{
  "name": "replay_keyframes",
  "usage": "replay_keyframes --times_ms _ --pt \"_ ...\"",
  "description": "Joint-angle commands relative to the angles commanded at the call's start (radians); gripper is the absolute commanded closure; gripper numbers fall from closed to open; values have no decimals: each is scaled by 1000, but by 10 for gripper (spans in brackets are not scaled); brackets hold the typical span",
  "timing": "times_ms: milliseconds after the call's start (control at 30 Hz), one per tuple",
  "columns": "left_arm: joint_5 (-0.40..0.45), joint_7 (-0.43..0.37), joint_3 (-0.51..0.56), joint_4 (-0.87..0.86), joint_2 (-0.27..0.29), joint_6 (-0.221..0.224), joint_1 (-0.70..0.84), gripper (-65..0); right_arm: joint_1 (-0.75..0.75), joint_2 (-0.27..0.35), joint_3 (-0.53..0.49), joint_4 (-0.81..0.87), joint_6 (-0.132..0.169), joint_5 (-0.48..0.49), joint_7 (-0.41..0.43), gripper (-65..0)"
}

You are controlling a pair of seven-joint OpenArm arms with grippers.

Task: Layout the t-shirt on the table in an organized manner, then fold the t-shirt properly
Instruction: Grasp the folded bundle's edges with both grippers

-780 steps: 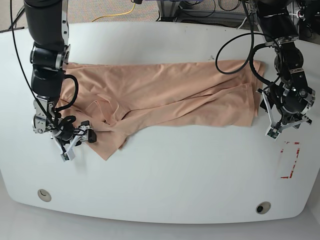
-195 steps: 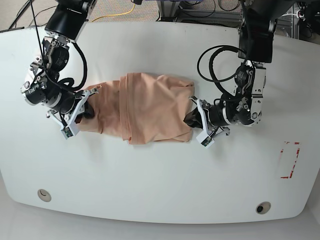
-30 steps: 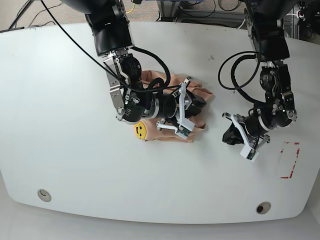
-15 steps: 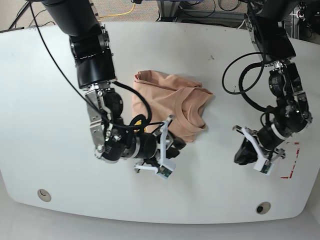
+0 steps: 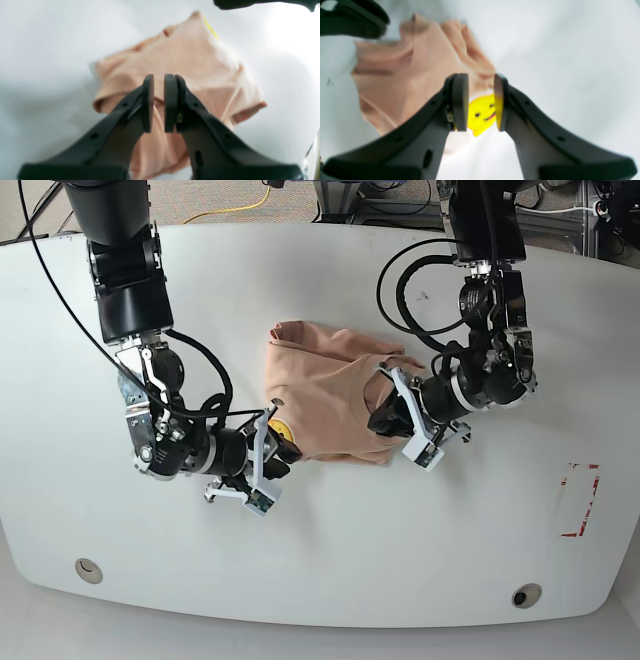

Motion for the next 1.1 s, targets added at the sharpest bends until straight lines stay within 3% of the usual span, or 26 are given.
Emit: replay_keyframes --times_ms 200,367,467,533,633,800,1100 --pt "0 -109 31 -183 -64 0 -8 -63 -26 2 -35 -201 0 -20 192 -173" --pt "0 -207 34 -361 -124 0 -49 -63 -26 -23 -77 -338 0 -172 353 -171" --pt "-2 -235 34 -440 -166 0 -80 -63 -26 -40 -75 -368 0 -242 382 -168" --pt "-5 -241 34 -445 -186 0 -86 -63 -25 -38 -61 -353 0 -238 379 -168" --pt "-9 -235 34 -413 -198 0 -89 -63 -23 -38 -26 -284 0 -219 327 -168" --pt "-9 -230 34 -272 -224 0 -87 -63 -2 -54 58 -84 0 -215 144 -171" --pt "-9 -137 31 -163 -219 0 -129 -63 8 -149 104 178 0 -224 -106 -168"
